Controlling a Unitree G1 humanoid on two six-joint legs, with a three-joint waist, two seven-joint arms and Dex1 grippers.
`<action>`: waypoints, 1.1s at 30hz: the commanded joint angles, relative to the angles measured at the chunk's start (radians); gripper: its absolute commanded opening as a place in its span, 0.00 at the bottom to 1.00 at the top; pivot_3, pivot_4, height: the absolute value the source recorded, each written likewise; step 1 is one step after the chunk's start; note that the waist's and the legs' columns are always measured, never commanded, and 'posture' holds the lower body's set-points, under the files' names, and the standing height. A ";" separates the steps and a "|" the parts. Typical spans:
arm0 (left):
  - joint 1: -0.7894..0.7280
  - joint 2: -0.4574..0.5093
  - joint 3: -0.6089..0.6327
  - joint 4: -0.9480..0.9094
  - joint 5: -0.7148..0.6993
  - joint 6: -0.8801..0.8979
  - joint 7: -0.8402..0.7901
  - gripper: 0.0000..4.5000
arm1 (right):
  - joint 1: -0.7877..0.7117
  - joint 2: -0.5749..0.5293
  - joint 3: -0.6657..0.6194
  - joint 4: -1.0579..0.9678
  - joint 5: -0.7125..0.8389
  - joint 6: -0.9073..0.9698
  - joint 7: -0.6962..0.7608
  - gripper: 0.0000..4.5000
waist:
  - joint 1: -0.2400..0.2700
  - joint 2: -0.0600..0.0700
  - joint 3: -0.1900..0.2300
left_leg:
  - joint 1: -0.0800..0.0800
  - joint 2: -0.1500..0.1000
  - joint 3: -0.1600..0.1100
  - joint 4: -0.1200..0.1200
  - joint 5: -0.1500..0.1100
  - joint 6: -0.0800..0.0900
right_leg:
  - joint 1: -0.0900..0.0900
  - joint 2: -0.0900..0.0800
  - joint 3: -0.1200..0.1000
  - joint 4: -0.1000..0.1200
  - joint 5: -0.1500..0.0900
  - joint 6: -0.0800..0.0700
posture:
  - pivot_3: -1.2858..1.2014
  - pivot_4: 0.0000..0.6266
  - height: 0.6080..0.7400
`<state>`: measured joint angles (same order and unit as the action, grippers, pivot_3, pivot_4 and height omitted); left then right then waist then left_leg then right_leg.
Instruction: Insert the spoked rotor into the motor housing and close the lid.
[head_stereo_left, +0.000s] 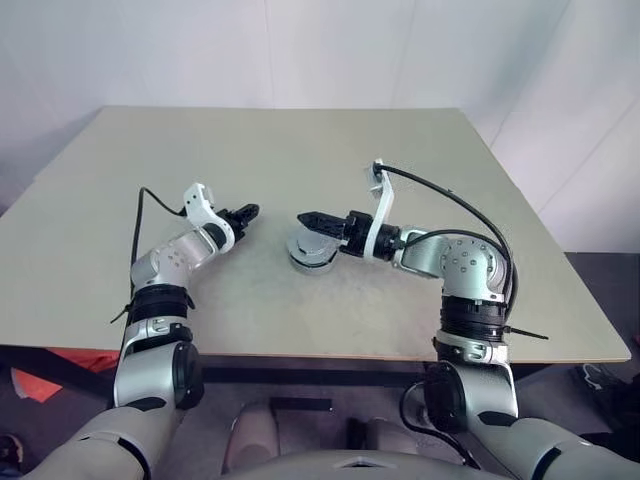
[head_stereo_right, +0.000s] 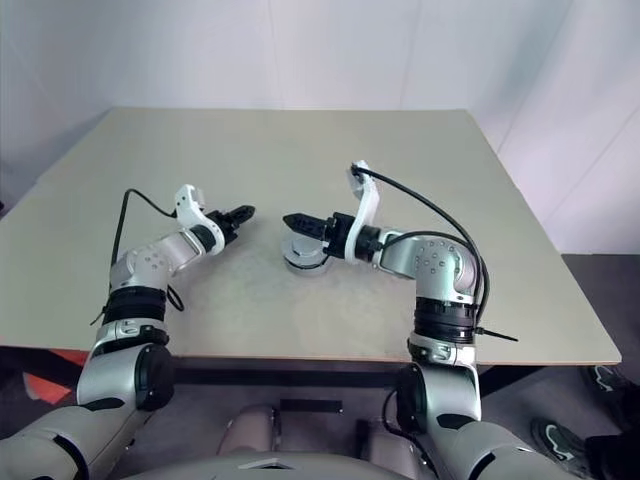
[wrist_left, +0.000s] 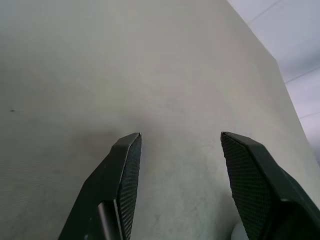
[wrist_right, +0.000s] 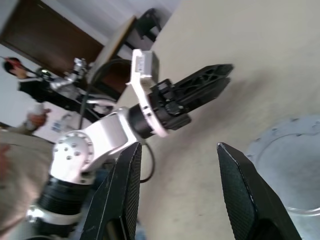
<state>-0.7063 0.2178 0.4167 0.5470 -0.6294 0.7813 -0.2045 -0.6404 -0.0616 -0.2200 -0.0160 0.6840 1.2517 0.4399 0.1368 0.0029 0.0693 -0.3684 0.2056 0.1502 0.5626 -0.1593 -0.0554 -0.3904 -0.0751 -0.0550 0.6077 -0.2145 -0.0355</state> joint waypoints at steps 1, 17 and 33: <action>-0.021 0.018 0.009 -0.020 -0.001 -0.016 -0.012 0.59 | 0.036 -0.086 0.167 -0.054 -0.129 -0.240 0.082 0.59 | 0.004 0.000 0.000 | 0.000 0.000 0.000 0.000 0.000 0.000 | 0.000 0.000 0.000 0.000 0.000 0.000 | 0.52 0.00 1.00; -0.010 0.009 0.007 -0.032 0.017 -0.015 -0.018 0.59 | 0.056 -0.152 0.441 0.216 -0.482 -0.807 0.194 1.00 | 0.006 -0.001 0.000 | -0.001 0.000 0.000 0.002 -0.001 0.002 | -0.001 0.000 0.000 0.001 0.000 -0.001 | 0.52 0.00 1.00; -0.007 0.009 0.012 -0.037 0.020 -0.020 -0.011 0.59 | 0.057 -0.123 0.447 0.307 -0.538 -0.870 0.237 0.91 | -0.011 -0.001 0.000 | -0.002 0.000 0.000 0.005 -0.003 0.006 | 0.000 0.000 0.000 0.001 0.000 -0.001 | 0.52 0.00 1.00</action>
<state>-0.7023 0.2198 0.4243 0.5450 -0.6069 0.7802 -0.2125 -0.5713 -0.1854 0.2259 0.3073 0.1515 0.4100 0.6645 0.1256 0.0022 0.0693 -0.3701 0.2058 0.1501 0.5680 -0.1628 -0.0490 -0.3902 -0.0747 -0.0554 0.6086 -0.2144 -0.0366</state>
